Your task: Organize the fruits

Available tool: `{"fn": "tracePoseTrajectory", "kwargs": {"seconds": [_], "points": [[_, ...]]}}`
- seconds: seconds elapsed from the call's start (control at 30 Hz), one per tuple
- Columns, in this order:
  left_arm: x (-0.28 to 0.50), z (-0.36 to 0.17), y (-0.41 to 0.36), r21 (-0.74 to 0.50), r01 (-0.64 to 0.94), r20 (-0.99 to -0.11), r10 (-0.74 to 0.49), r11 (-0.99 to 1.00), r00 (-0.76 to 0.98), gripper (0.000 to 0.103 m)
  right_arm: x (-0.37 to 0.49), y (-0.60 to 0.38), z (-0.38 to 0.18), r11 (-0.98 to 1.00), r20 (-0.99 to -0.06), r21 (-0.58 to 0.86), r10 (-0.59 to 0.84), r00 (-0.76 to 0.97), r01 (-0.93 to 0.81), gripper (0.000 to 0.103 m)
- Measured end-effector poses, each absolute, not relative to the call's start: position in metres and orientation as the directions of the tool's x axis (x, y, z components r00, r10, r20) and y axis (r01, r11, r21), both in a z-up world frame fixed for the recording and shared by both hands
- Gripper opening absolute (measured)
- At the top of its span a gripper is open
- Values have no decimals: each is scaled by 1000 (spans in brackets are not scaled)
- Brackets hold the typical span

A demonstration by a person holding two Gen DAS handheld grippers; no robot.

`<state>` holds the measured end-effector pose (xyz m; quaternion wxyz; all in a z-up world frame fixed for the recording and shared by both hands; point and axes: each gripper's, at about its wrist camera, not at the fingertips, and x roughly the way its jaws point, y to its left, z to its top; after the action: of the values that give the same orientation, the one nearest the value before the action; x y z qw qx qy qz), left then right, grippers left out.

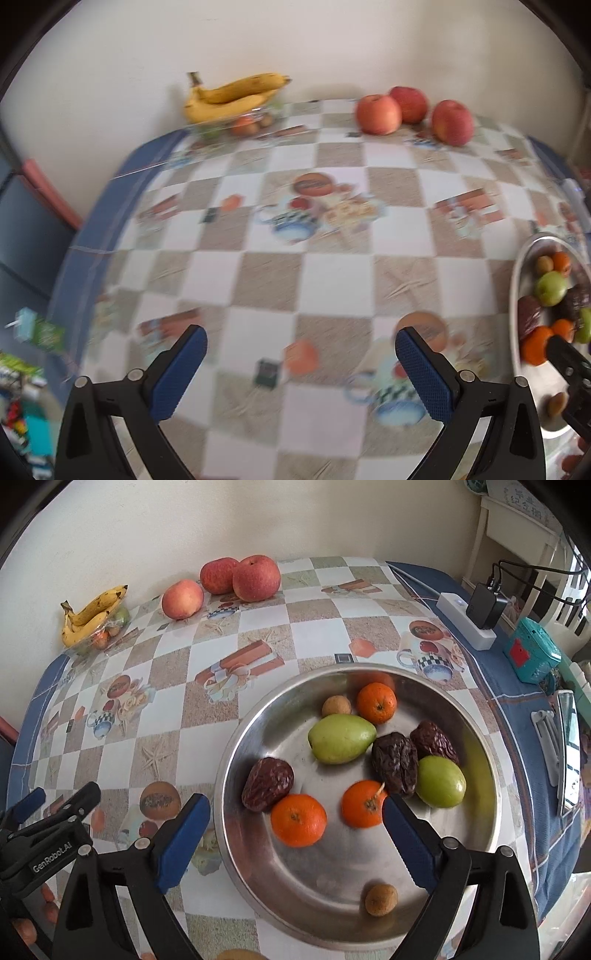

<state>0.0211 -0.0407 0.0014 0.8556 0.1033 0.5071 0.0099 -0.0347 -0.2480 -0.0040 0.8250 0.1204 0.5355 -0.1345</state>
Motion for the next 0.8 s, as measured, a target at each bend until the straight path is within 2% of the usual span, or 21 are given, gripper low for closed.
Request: {"fn": "tracePoseTrajectory", "kwargs": {"seconds": [0.4,0.8], "points": [[-17,27,-31,191,123,-865,107,974,490,103,-69,-234,18,939,-907,35,-114,407,341,95],[-17,26,-25,172,114,-879,100,979,466,103,-72,-232,28,938,-892,33,-129,434,346,95]]}}
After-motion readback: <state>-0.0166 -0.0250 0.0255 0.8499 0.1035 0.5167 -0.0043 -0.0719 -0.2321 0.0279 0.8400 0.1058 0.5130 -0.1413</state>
